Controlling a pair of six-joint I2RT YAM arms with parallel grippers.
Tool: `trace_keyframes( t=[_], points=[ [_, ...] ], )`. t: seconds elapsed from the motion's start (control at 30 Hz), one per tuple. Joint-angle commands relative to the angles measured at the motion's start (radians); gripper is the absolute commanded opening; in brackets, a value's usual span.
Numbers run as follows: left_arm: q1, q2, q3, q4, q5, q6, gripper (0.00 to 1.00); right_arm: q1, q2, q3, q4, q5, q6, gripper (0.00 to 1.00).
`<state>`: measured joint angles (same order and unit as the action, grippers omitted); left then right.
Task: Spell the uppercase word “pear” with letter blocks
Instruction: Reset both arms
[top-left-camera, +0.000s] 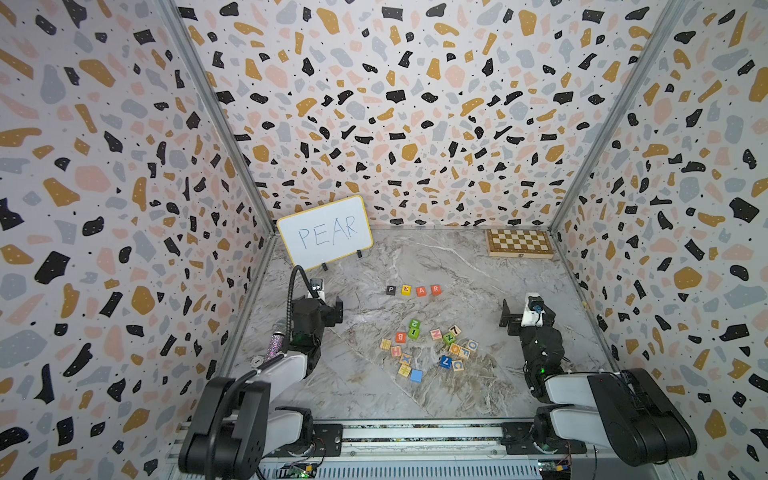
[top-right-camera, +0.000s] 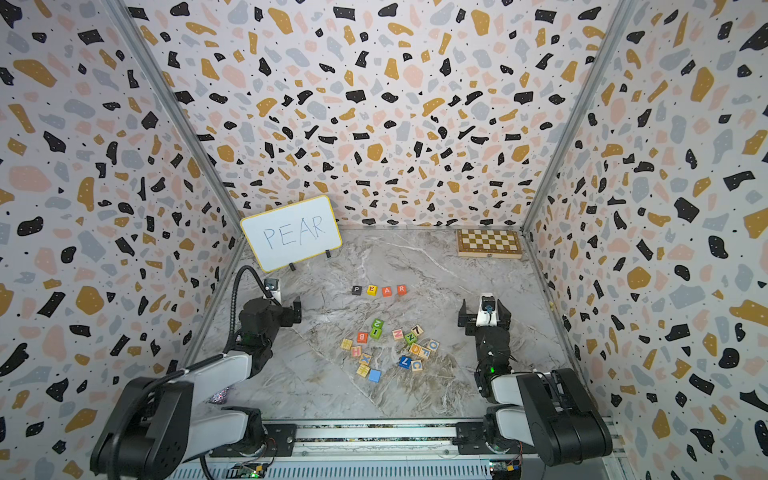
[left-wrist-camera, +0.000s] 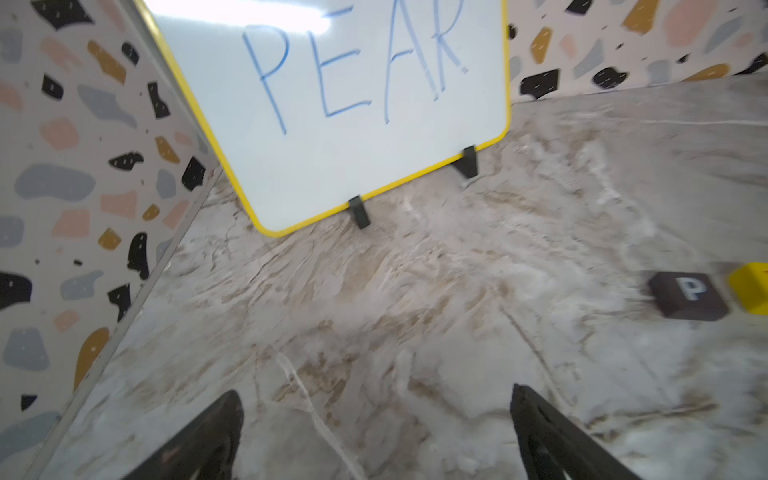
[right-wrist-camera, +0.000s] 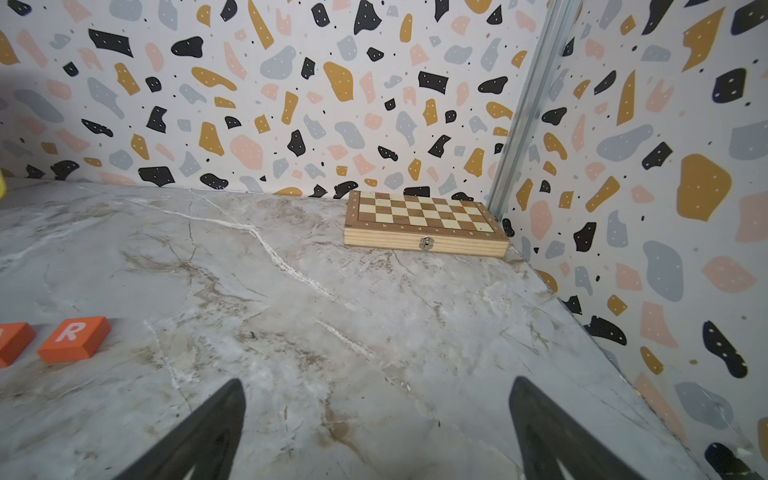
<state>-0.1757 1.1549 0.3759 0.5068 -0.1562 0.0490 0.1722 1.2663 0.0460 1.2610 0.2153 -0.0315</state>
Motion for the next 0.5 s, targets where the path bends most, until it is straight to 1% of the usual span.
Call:
trace_keyframes(
  t=[0.0,0.07,0.1,0.17,0.27,0.33,0.47],
  points=[
    [-0.121,-0.092,0.141,-0.198,0.067,0.088,0.99,0.002,-0.009,0.035,-0.028,-0.036,-0.021,0.99],
    [-0.194,-0.067,0.24,-0.329,0.072,0.053,0.99,0.009,-0.006,0.04,-0.034,-0.034,-0.028,0.99],
    [-0.218,-0.043,0.299,-0.413,0.09,0.02,0.99,0.01,-0.007,0.039,-0.037,-0.033,-0.03,0.99],
    [-0.263,0.005,0.38,-0.527,0.078,-0.029,0.99,0.011,-0.017,0.039,-0.044,-0.027,-0.027,0.99],
    [-0.316,0.057,0.448,-0.594,0.064,-0.082,0.99,0.013,-0.02,0.043,-0.052,-0.021,-0.024,0.99],
    [-0.334,0.093,0.493,-0.633,0.071,-0.14,0.99,0.013,-0.018,0.045,-0.054,-0.014,-0.021,0.99],
    [-0.373,0.168,0.592,-0.717,0.046,-0.213,0.99,0.015,0.005,0.035,-0.009,-0.007,-0.028,0.99]
  ],
)
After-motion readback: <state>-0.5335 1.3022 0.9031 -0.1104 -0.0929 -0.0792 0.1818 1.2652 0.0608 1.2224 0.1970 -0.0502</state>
